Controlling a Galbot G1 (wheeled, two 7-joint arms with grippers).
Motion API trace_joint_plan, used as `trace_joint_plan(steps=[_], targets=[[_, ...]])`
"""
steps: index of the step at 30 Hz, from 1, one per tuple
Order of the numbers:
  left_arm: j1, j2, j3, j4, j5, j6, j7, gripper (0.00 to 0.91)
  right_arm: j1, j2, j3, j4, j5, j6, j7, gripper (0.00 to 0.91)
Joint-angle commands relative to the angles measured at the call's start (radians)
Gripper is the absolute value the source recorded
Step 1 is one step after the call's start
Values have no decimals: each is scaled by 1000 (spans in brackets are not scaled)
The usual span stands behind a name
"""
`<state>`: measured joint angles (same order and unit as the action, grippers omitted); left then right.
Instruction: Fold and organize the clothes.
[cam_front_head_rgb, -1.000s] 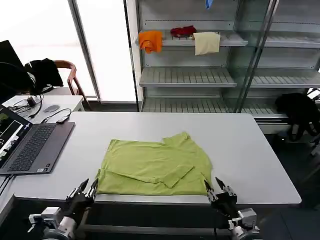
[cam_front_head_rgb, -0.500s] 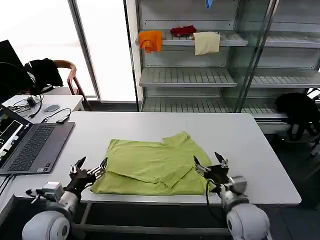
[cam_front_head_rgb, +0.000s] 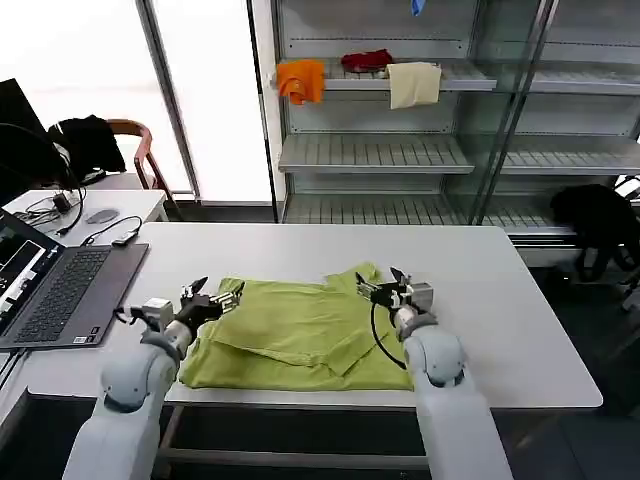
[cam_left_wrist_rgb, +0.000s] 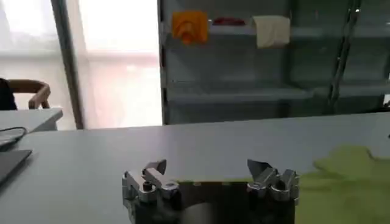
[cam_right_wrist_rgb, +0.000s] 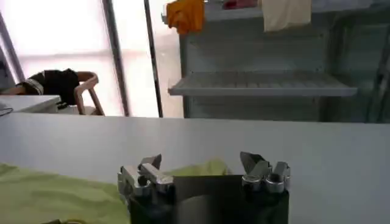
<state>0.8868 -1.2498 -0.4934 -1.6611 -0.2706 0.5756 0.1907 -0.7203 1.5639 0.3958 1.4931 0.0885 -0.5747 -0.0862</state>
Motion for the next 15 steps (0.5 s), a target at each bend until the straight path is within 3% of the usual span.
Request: trace_joint_plan(steps=[1, 15], targets=[[-160, 14, 63, 233, 55, 4, 36, 907, 151, 54, 2, -246, -36, -6, -1, 907], [-189, 6, 53, 331, 83, 3, 45, 907, 171, 83, 28, -313, -60, -4, 7, 907]])
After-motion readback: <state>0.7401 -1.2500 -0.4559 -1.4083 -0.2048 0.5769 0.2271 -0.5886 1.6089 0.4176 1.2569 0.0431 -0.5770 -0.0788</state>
